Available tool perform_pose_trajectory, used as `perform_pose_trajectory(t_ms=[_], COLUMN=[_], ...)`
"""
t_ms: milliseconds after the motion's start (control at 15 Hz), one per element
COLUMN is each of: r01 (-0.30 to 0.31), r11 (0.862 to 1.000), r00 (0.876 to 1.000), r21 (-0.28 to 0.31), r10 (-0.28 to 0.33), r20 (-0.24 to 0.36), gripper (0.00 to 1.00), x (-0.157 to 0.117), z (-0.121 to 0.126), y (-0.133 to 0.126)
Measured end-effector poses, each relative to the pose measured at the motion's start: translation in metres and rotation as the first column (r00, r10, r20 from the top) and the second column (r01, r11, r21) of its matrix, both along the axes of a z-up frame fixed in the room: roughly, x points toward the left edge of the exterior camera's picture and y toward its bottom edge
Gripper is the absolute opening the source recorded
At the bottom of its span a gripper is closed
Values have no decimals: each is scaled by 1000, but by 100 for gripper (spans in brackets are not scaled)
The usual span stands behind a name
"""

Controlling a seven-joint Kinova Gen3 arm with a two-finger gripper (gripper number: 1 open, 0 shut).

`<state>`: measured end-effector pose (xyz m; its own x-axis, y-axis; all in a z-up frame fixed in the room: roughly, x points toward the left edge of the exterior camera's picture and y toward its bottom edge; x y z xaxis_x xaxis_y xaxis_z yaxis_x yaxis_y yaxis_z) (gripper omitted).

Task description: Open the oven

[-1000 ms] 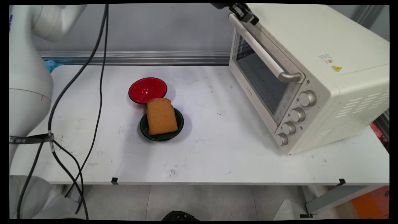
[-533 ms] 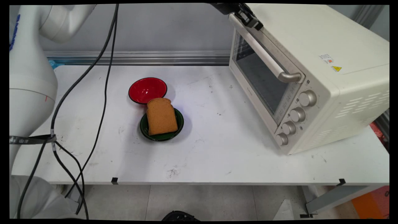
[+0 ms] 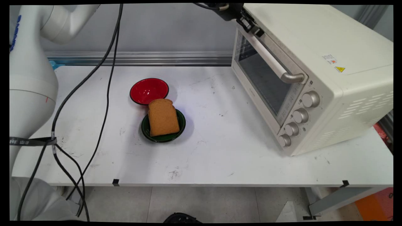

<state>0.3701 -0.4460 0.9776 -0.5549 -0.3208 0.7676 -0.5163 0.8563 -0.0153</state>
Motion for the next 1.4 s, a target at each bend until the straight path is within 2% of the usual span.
perform_pose_trajectory(t_ms=[800, 1400], r01=[-2, 9], r11=[1000, 998], r00=[1000, 999], r21=[28, 69], r10=[1, -12], r20=[16, 45], gripper=[0, 0], x=[3, 27], z=[-10, -14], y=[8, 38])
